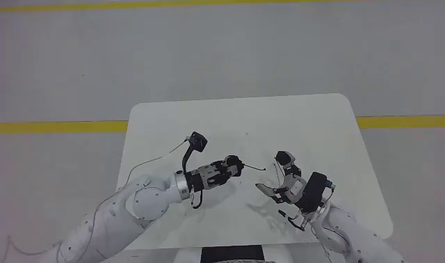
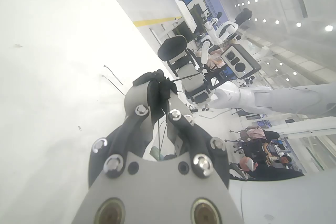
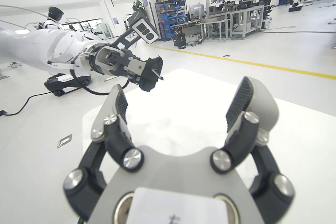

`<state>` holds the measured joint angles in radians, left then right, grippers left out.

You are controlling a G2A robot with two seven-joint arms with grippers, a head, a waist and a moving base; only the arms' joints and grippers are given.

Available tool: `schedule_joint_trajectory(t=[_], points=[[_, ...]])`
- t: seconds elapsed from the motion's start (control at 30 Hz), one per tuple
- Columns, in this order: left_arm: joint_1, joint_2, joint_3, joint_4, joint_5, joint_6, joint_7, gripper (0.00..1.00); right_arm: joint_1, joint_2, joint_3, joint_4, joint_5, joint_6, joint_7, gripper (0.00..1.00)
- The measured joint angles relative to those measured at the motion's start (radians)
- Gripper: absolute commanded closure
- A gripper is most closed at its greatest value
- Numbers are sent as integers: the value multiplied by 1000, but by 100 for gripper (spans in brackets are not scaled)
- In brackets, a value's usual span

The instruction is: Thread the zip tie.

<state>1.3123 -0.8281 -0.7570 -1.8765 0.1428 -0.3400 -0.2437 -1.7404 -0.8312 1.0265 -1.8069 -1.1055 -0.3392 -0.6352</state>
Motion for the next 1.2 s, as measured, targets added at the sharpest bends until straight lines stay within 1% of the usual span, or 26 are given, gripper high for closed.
schedule_joint_trajectory(t=[0.07,0.13,0.23,0.3,0.43,0.47,0.53,0.67,0.77,1.07,1.13,1.2], points=[[6,-3,1,2,-21,6,13,100,0,0,0,0,0,0,0,0],[15,-7,-4,8,-81,14,36,100,0,0,0,0,0,0,0,0],[31,-12,-20,21,-209,5,59,100,0,0,0,0,0,0,0,0],[42,-15,-33,25,-312,-1,51,100,0,0,0,0,0,0,0,0],[59,-21,-55,12,-492,0,-6,100,0,0,0,0,0,0,0,0],[63,-24,-63,8,-547,0,-30,100,0,0,0,0,0,0,0,0],[68,-29,-77,10,-609,0,-67,100,0,0,0,0,0,0,0,0],[82,-45,-105,18,-729,0,-149,100,0,0,0,0,0,0,0,0],[86,-55,-125,28,-766,0,-193,100,0,0,0,0,0,0,0,0],[86,-56,-125,28,-763,1,-192,100,2,-1,2,-1,-4,4,0,0],[90,-59,-121,26,-783,13,-182,100,9,-3,6,-5,-49,34,-17,0],[94,-64,-119,21,-857,34,-184,100,11,-6,3,3,-148,86,-49,0]])
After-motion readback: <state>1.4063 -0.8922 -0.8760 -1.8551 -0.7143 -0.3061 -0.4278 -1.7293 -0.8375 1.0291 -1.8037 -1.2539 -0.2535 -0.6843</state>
